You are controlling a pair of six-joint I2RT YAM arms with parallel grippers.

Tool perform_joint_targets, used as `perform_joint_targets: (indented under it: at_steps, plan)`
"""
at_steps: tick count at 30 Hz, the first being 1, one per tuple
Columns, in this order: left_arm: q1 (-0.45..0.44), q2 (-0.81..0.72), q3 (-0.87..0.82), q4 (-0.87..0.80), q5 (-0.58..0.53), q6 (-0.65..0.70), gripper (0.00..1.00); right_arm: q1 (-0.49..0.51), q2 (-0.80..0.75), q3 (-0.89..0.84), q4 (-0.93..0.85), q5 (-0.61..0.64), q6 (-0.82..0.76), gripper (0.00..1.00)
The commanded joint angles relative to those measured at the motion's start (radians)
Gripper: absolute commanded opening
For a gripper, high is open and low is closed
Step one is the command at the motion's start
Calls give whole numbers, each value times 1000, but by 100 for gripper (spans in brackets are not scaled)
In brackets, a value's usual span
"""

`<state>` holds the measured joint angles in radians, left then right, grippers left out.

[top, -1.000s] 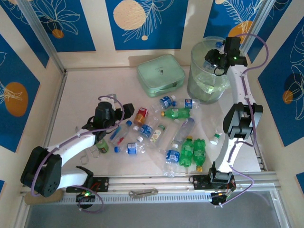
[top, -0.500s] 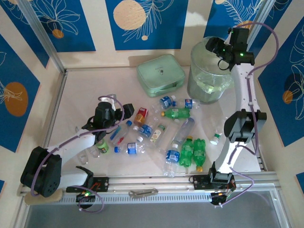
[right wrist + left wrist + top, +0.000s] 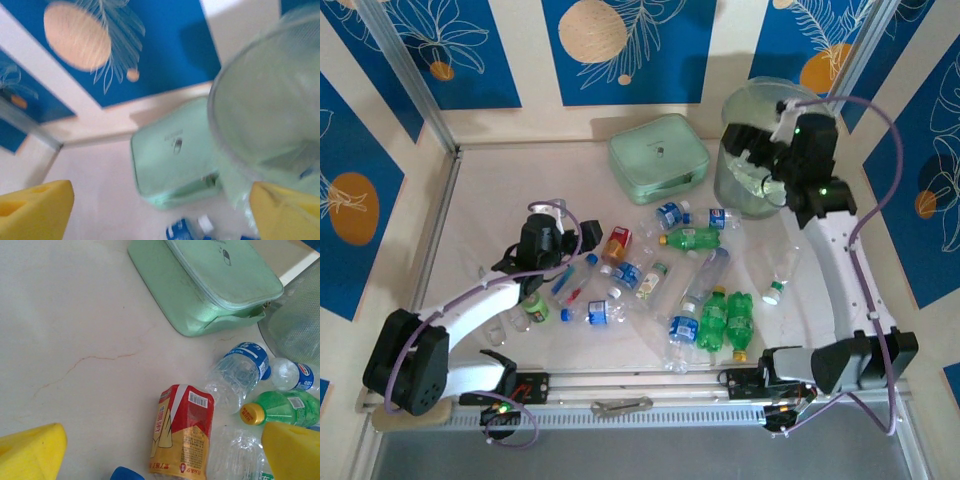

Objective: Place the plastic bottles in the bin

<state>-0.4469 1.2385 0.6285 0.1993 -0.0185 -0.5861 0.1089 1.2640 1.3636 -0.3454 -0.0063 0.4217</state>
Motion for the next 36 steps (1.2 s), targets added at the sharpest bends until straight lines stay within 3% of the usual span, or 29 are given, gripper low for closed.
perform_joint_targets:
  at_steps: [1, 8, 17, 27, 36]
  plan:
    - [8, -34, 55, -95, -7, 59, 99, 64, -70, -143, 67, -22, 25, 99]
    - [8, -77, 116, -339, -5, 125, 99, 186, -186, -401, 153, 66, 108, 99]
    - [7, -86, 135, -676, 51, 161, 99, 225, -157, -471, 220, 75, 165, 99]
    - [-7, -2, 123, -712, 130, 208, 99, 236, -99, -475, 263, 61, 185, 99]
    - [-33, 87, 151, -755, 34, 300, 99, 235, -108, -460, 228, 101, 160, 99]
